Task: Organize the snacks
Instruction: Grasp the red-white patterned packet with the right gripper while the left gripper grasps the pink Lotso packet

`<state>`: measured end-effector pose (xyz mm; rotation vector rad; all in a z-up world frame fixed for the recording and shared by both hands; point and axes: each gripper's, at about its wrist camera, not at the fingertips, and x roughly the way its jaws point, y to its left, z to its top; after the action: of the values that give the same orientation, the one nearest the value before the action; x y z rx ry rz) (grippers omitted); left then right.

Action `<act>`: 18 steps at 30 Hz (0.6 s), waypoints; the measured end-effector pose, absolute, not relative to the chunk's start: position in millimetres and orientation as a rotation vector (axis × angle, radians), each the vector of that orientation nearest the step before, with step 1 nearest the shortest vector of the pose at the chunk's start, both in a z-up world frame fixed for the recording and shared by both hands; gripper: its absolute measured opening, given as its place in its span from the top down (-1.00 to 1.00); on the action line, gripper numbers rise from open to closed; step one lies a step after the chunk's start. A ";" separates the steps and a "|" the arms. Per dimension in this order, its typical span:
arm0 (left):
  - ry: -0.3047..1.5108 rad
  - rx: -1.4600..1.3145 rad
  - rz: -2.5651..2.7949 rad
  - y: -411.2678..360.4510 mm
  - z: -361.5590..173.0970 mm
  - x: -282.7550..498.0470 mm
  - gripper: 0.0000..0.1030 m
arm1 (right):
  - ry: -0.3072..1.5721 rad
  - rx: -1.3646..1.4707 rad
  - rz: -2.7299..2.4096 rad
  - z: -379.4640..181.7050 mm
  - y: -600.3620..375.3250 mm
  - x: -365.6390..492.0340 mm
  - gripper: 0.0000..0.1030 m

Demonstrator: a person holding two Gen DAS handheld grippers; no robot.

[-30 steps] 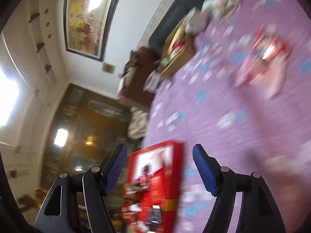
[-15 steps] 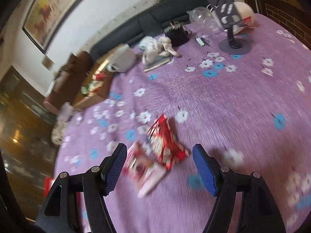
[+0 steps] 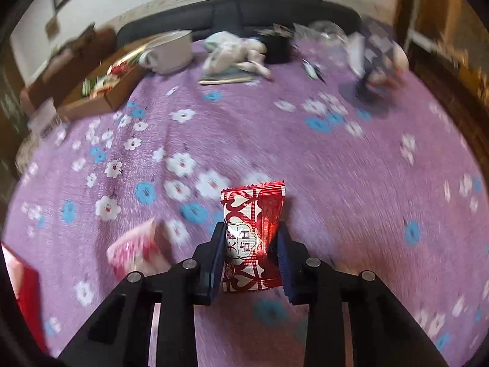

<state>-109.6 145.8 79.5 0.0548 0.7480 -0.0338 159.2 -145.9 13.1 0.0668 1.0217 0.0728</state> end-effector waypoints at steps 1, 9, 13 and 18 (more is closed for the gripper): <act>0.749 0.057 -0.044 141.5 81.8 -107.8 -0.59 | 1.032 0.096 0.090 14.7 -155.3 149.9 0.41; 0.797 -0.042 -0.122 95.9 98.7 -41.6 -0.59 | 0.947 0.339 0.157 10.6 -219.8 91.5 0.44; 0.890 -0.152 -0.101 61.0 88.8 22.5 -0.59 | 0.911 0.218 0.138 13.1 -204.1 91.6 0.43; 1.003 -0.216 -0.046 16.7 62.4 91.3 -0.59 | 0.915 0.277 0.198 9.9 -217.1 101.8 0.42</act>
<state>91.3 16.7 62.4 -0.2164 1.0032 -0.0461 101.8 -217.1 9.9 0.2774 0.9145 0.1980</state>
